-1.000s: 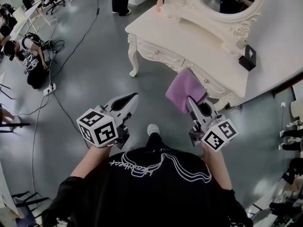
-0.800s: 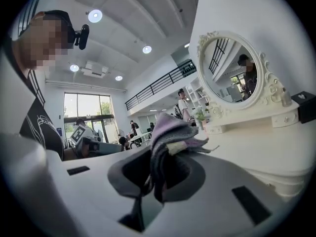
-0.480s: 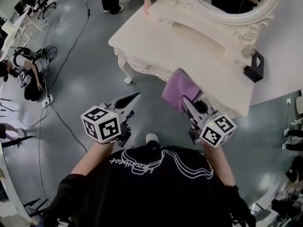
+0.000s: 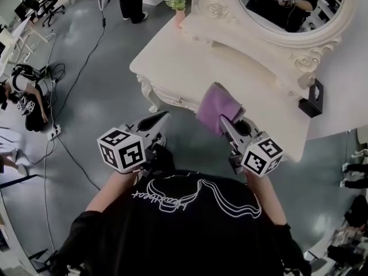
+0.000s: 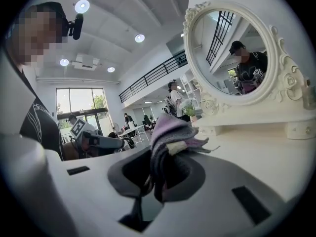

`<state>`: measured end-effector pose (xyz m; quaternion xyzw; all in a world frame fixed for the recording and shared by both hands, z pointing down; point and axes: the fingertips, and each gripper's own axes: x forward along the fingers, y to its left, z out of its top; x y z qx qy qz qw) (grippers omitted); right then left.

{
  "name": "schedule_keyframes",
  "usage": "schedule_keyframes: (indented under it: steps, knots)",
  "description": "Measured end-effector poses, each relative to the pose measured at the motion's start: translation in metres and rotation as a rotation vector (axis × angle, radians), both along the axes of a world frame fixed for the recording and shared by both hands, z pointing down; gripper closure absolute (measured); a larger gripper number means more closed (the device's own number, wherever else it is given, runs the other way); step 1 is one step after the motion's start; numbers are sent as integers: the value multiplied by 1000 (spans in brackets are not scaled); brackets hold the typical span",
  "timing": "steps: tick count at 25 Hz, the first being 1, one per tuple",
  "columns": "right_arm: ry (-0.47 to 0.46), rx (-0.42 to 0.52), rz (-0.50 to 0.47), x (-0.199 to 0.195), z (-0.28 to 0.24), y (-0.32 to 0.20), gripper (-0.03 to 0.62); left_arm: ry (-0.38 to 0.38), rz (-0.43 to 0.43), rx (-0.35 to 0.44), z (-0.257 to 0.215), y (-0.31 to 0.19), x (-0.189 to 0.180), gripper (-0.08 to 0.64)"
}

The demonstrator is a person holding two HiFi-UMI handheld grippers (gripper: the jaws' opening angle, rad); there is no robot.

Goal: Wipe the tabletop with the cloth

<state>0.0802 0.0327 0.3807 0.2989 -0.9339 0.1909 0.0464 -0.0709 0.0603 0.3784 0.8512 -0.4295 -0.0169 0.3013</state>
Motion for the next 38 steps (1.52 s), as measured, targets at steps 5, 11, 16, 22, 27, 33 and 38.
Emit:
schedule_keyframes:
  steps: [5, 11, 16, 22, 27, 33, 38]
  knots:
    - [17, 14, 8, -39, -2, -50, 541, 18, 14, 4, 3, -56, -34, 555]
    - [42, -14, 52, -89, -7, -114, 543, 27, 65, -21, 4, -124, -83, 555]
    - [56, -31, 92, -131, -3, -163, 541, 16, 99, -30, 11, -177, -125, 555]
    - [88, -59, 112, -178, 16, -213, 541, 32, 137, -21, 19, -225, -165, 555]
    - [111, -68, 108, -216, 28, -243, 541, 15, 109, -31, 30, -256, -200, 555]
    - [147, -80, 106, -250, 46, -272, 541, 26, 103, -70, 49, -280, -221, 555]
    - [192, -95, 99, -269, 68, -291, 540, 20, 106, -95, 65, -296, -230, 555]
